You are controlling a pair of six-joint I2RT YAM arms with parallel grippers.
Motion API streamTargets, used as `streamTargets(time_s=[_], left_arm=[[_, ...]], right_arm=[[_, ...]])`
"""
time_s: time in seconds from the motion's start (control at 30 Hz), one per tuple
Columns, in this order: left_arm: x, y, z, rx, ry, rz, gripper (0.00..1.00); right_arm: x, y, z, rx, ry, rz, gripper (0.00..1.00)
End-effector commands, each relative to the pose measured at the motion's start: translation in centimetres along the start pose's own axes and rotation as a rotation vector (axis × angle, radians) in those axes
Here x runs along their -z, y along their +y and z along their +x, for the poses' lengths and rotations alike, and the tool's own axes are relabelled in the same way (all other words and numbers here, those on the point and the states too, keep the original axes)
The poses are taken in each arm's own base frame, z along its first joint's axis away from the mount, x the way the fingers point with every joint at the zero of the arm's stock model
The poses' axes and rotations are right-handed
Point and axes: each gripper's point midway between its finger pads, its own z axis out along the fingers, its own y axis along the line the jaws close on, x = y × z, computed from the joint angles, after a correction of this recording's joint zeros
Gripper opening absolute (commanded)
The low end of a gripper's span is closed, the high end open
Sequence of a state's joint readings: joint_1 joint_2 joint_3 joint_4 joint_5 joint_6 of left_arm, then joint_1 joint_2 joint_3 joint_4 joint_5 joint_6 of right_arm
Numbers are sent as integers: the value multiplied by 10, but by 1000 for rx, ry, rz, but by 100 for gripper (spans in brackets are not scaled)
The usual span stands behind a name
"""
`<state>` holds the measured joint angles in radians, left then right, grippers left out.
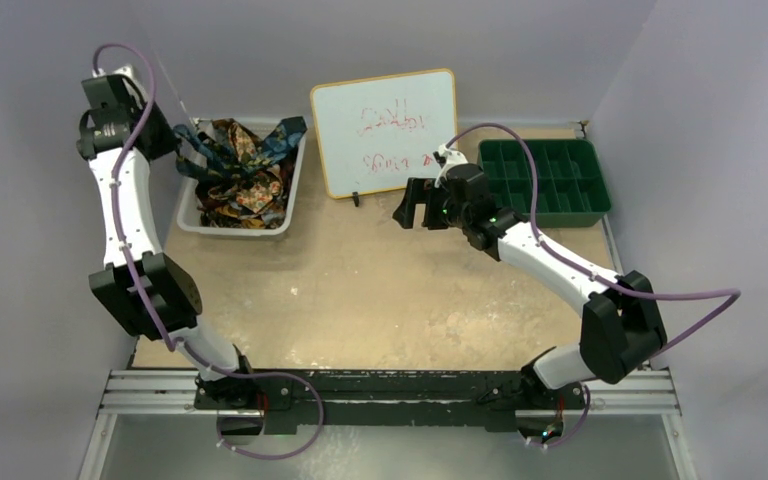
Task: Roll the ties
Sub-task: Pick up the tie from the bin.
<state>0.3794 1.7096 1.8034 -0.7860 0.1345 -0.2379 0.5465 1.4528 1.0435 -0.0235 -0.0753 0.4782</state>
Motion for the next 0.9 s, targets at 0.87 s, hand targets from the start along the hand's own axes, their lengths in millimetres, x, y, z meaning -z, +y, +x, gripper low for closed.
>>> streamTargets(time_s=[0.87], left_arm=[[275, -307, -35, -222, -121, 1264, 0]], right_arm=[[21, 1, -56, -203, -183, -91, 99]])
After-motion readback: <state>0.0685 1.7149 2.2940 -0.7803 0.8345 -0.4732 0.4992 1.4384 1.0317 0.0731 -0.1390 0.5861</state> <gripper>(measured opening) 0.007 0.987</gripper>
